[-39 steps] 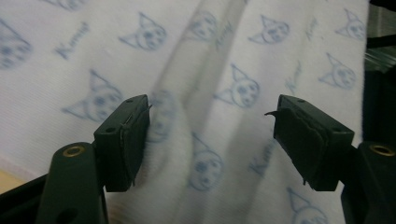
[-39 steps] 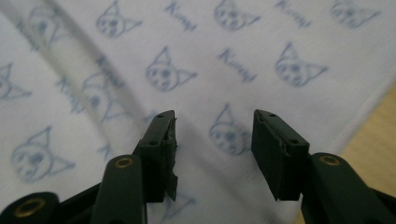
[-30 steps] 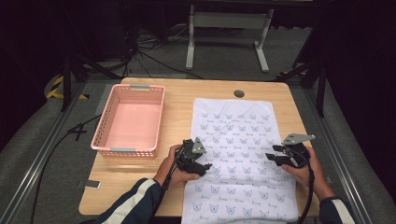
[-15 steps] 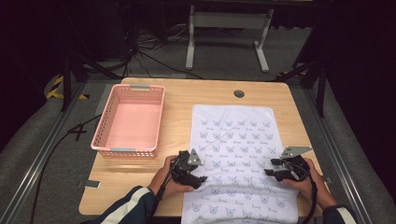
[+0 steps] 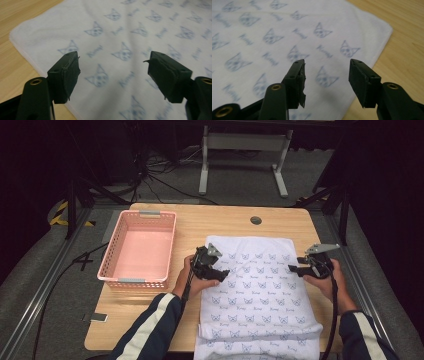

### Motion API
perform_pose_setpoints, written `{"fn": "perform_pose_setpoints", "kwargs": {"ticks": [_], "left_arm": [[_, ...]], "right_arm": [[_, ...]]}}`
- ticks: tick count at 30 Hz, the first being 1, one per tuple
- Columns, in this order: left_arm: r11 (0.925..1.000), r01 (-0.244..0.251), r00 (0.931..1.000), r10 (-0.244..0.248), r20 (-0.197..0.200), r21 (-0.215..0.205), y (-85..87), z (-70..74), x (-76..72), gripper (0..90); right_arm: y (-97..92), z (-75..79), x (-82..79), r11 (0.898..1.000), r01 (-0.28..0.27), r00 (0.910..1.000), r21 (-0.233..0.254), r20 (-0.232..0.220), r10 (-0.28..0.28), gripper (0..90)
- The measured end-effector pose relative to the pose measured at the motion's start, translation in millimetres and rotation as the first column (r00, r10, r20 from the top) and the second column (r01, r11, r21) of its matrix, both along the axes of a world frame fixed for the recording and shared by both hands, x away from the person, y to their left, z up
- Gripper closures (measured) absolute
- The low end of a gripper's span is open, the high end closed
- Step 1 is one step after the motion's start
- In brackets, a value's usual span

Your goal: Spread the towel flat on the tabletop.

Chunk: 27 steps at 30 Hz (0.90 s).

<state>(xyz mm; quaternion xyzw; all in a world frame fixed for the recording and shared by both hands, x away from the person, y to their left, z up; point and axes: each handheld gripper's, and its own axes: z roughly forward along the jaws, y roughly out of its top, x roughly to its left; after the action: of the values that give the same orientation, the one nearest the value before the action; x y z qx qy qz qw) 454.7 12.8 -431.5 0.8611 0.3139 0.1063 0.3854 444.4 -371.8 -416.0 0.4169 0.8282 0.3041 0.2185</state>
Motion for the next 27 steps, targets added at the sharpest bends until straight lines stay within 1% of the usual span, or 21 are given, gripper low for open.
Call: {"fn": "perform_pose_setpoints", "kwargs": {"ticks": [1, 2, 4, 5, 6, 7, 9, 11, 12, 13, 15, 16, 17, 18, 19, 20, 21, 22, 25, 26, 27], "left_arm": [[0.9998, -0.021, 0.9998, 0.021, 0.004, 0.005, -0.1, -1.0, 8.8, 24.6], [0.9989, -0.046, 0.9989, 0.046, -0.005, -0.005, 0.0, -3.0, 16.5, 24.5], [0.9933, -0.114, 0.9923, 0.113, -0.050, -0.019, 2.3, -9.3, 32.7, 24.3], [0.9911, -0.133, 0.9900, 0.133, -0.048, -0.004, 3.8, -11.6, 38.5, 23.3], [0.9885, -0.151, 0.9873, 0.151, -0.049, 0.002, 5.7, -14.9, 44.0, 23.6], [0.9841, -0.177, 0.9820, 0.177, -0.065, 0.011, 7.1, -19.2, 50.1, 24.1], [0.9751, -0.220, 0.9723, 0.222, -0.073, 0.026, 10.4, -24.8, 58.4, 24.0], [0.9702, -0.240, 0.9670, 0.242, -0.081, 0.035, 12.6, -29.3, 65.8, 24.9], [0.9637, -0.262, 0.9614, 0.265, -0.073, 0.052, 13.6, -30.4, 69.5, 24.9], [0.9598, -0.277, 0.9568, 0.280, -0.078, 0.043, 15.5, -30.9, 72.9, 26.3], [0.9568, -0.287, 0.9544, 0.290, -0.072, 0.046, 15.5, -30.8, 74.8, 27.2], [0.9538, -0.295, 0.9528, 0.298, -0.057, 0.057, 15.0, -31.2, 76.2, 27.2], [0.9572, -0.284, 0.9562, 0.287, -0.056, 0.054, 14.8, -31.8, 77.5, 27.5], [0.9583, -0.281, 0.9572, 0.284, -0.059, 0.054, 14.1, -31.7, 77.7, 27.5], [0.9563, -0.285, 0.9565, 0.288, -0.044, 0.063, 12.8, -32.1, 77.8, 28.2], [0.9552, -0.289, 0.9557, 0.292, -0.039, 0.064, 11.9, -32.2, 78.2, 29.7], [0.9591, -0.274, 0.9600, 0.277, -0.038, 0.069, 11.2, -31.6, 79.9, 30.9], [0.9591, -0.274, 0.9600, 0.277, -0.038, 0.069, 11.2, -31.6, 79.9, 30.4], [0.9490, -0.312, 0.9484, 0.314, -0.044, 0.043, 11.3, -32.2, 84.5, 27.9], [0.9433, -0.330, 0.9431, 0.331, -0.033, 0.040, 9.5, -32.0, 86.1, 27.1], [0.9454, -0.324, 0.9449, 0.325, -0.035, 0.031, 9.3, -32.2, 88.4, 27.1]], "right_arm": [[0.0, 0.0, 0.0, 1.000, 0.000, 1.0000, 0.000, 0.000, 0.000, 47.0], [-1.8, 0.4, 9.0, 1.000, 0.026, 0.9996, 0.000, 0.015, -0.026, 47.6], [-5.9, 1.5, 26.5, 0.998, 0.061, 0.9979, 0.020, 0.018, -0.062, 46.7], [-6.9, 1.9, 35.0, 0.995, 0.096, 0.9946, 0.026, 0.037, -0.097, 49.3], [-7.5, 1.6, 41.6, 0.993, 0.112, 0.9932, 0.030, 0.029, -0.112, 48.9], [-7.1, 0.4, 47.8, 0.992, 0.121, 0.9924, 0.038, 0.018, -0.122, 48.0], [-5.0, -3.9, 59.1, 0.988, 0.154, 0.9879, 0.024, 0.011, -0.155, 47.9], [-3.4, -9.7, 68.3, 0.983, 0.178, 0.9838, 0.039, -0.024, -0.178, 47.0], [-1.5, -12.1, 71.0, 0.981, 0.191, 0.9815, 0.026, -0.016, -0.191, 47.4], [0.2, -15.6, 74.2, 0.978, 0.206, 0.9785, 0.031, -0.022, -0.205, 47.4], [2.4, -19.4, 76.4, 0.977, 0.213, 0.9770, 0.035, -0.027, -0.212, 47.3], [4.2, -22.7, 77.4, 0.975, 0.218, 0.9758, 0.033, -0.026, -0.217, 47.7], [7.7, -29.9, 78.7, 0.980, 0.200, 0.9783, 0.012, -0.059, -0.199, 47.1], [7.7, -29.9, 78.7, 0.980, 0.200, 0.9783, 0.012, -0.059, -0.199, 47.1], [8.6, -31.3, 77.4, 0.979, 0.201, 0.9786, 0.011, -0.047, -0.201, 48.7], [8.0, -31.9, 76.7, 0.979, 0.204, 0.9779, 0.028, -0.054, -0.202, 50.9], [5.6, -30.8, 74.9, 0.981, 0.190, 0.9794, 0.028, -0.076, -0.187, 51.3], [4.4, -29.9, 74.2, 0.982, 0.184, 0.9791, 0.031, -0.095, -0.180, 51.3], [1.6, -27.8, 74.2, 0.984, 0.176, 0.9784, 0.019, -0.113, -0.173, 49.7], [-0.1, -27.1, 74.3, 0.982, 0.187, 0.9773, 0.012, -0.104, -0.184, 48.6], [-3.0, -25.8, 73.8, 0.976, 0.215, 0.9737, 0.026, -0.084, -0.212, 48.8]]}}
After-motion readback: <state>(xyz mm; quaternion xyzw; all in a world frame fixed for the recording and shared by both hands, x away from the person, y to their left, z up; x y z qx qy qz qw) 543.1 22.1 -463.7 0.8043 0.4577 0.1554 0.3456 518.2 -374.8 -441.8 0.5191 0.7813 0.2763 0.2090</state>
